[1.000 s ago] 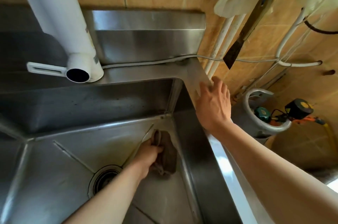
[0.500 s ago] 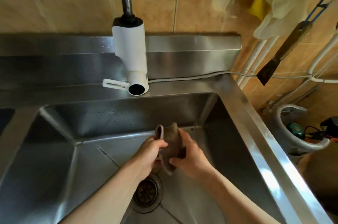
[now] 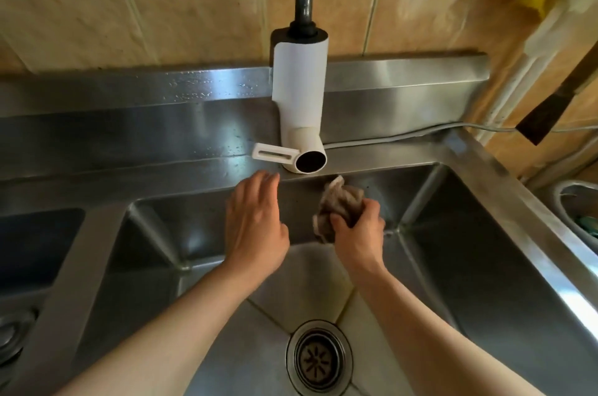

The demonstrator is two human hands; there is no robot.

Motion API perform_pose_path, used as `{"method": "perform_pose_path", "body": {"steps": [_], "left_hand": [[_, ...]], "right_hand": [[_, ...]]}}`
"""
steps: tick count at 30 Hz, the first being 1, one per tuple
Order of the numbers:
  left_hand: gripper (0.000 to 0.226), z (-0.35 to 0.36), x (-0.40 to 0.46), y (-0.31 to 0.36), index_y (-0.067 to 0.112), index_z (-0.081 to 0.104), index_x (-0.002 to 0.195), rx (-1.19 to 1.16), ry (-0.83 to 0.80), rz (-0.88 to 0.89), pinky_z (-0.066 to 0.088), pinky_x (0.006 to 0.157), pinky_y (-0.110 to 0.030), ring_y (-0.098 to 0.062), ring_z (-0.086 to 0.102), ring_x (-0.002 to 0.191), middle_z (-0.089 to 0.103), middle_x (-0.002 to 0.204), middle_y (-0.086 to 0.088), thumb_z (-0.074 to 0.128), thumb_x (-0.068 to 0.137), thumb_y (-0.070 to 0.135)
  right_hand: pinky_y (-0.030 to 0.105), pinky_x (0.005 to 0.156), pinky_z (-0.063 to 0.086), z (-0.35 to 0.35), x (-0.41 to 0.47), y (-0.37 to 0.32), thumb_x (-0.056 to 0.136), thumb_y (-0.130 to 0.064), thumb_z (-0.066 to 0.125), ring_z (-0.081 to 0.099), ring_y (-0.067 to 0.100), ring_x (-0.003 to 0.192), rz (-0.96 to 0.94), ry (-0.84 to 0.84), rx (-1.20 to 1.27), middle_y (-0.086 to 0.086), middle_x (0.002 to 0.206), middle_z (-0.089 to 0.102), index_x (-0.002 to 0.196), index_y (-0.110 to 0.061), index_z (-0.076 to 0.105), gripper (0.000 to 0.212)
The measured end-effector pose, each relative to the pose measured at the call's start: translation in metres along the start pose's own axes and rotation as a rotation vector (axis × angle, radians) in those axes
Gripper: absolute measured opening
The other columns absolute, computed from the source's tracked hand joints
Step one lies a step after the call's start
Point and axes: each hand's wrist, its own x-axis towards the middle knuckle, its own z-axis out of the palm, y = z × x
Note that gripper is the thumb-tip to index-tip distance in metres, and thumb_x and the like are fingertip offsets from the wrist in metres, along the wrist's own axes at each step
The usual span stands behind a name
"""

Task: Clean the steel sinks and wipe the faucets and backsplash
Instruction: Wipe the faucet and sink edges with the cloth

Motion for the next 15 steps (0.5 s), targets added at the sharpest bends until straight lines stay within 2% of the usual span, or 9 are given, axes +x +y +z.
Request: {"method": "perform_pose_path", "body": {"steps": [2,4,7,11,15], "left_hand": [[0.080,0.007,0.008,-0.012,0.002,0.054,0.128,0.130,0.000,0.030,0.046,0.091,-0.045,-0.036,0.053,0.111,0.055,0.128,-0.016,0.076,0.051,0.001],[0.081,0.012,0.011,-0.020,0.004,0.057,0.126,0.200,0.012,0.058,0.047,0.087,-0.045,-0.033,0.056,0.105,0.059,0.124,-0.011,0.075,0.047,0.000],[0.075,0.018,0.012,-0.025,0.009,0.059,0.125,0.263,0.062,0.067,0.045,0.088,-0.050,-0.032,0.055,0.098,0.061,0.120,-0.007,0.064,0.051,-0.001],[0.075,0.019,0.014,-0.027,0.009,0.058,0.126,0.279,0.055,0.065,0.041,0.092,-0.052,-0.031,0.051,0.098,0.060,0.120,-0.006,0.065,0.053,-0.002],[0.071,0.016,0.014,-0.026,0.006,0.060,0.123,0.276,0.054,0.079,0.044,0.086,-0.048,-0.035,0.054,0.093,0.062,0.116,-0.010,0.066,0.053,-0.004]], "right_hand": [[0.036,0.098,0.037,0.024,0.006,-0.011,0.090,-0.012,0.059,0.048,0.027,0.107,-0.022,0.027,0.058,0.012,0.127,0.040,0.125,-0.013,0.034,0.043],[0.036,0.097,0.034,0.048,0.009,-0.015,0.090,-0.014,0.058,0.045,0.035,0.114,-0.031,0.023,0.070,0.015,0.125,0.042,0.119,-0.009,0.034,0.038],[0.036,0.094,0.036,0.064,0.011,-0.016,0.091,-0.015,0.058,0.048,0.039,0.108,-0.015,0.042,0.095,0.016,0.124,0.041,0.117,-0.008,0.036,0.034],[0.032,0.085,0.035,0.049,0.026,-0.014,0.091,-0.013,0.057,0.051,0.033,0.098,-0.028,0.111,0.100,0.010,0.118,0.036,0.113,-0.008,0.039,0.029],[0.031,0.083,0.035,0.018,0.043,-0.008,0.093,-0.011,0.054,0.044,0.020,0.088,-0.076,0.175,0.035,0.007,0.118,0.033,0.114,-0.009,0.041,0.025]]}}
